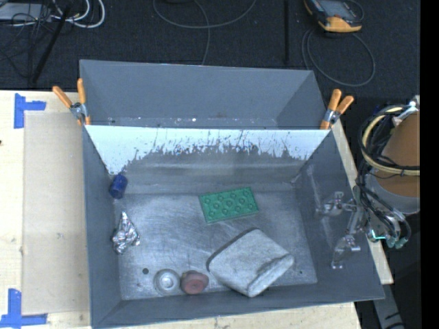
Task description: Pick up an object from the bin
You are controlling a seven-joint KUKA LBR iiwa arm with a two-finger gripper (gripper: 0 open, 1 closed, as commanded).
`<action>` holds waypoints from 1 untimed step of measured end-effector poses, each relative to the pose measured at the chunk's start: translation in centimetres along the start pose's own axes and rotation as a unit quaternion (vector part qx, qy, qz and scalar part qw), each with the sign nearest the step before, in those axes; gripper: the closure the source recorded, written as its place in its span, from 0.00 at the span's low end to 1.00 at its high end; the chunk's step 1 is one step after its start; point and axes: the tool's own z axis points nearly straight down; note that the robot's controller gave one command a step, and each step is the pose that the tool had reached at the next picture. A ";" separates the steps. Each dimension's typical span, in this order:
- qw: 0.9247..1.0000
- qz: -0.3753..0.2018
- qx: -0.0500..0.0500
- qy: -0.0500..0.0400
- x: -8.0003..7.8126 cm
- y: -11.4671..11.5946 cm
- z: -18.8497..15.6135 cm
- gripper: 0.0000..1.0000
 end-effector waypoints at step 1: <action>0.988 -0.155 0.003 -0.009 -0.2 3.9 12.7 0.00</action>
Offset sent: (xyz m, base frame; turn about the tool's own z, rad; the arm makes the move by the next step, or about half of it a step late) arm -0.0026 0.0398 -0.1289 -0.3119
